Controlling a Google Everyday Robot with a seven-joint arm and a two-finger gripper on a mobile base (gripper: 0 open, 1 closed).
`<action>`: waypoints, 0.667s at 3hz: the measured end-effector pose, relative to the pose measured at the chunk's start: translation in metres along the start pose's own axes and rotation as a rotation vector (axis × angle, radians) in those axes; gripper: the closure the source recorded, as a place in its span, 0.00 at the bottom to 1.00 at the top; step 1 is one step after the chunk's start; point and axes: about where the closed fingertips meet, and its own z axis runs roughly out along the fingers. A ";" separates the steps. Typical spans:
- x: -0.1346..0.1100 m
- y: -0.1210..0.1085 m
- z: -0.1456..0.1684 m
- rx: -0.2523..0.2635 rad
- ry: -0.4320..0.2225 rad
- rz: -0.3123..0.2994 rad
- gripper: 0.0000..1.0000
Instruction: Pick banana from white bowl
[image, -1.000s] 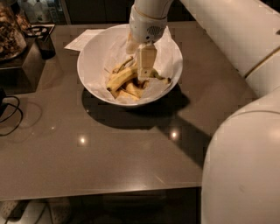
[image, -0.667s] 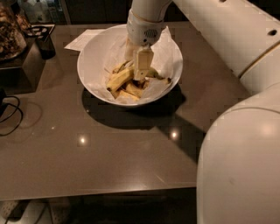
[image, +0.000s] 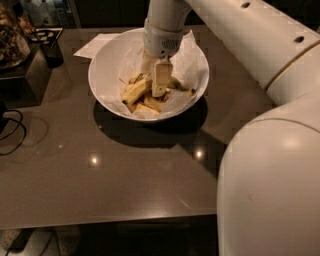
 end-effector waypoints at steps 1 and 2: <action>0.001 -0.001 0.010 -0.019 0.001 0.004 0.38; 0.004 -0.002 0.019 -0.037 0.001 0.008 0.39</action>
Offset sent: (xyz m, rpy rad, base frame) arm -0.0111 -0.0122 -0.0261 -0.0605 0.1141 0.0088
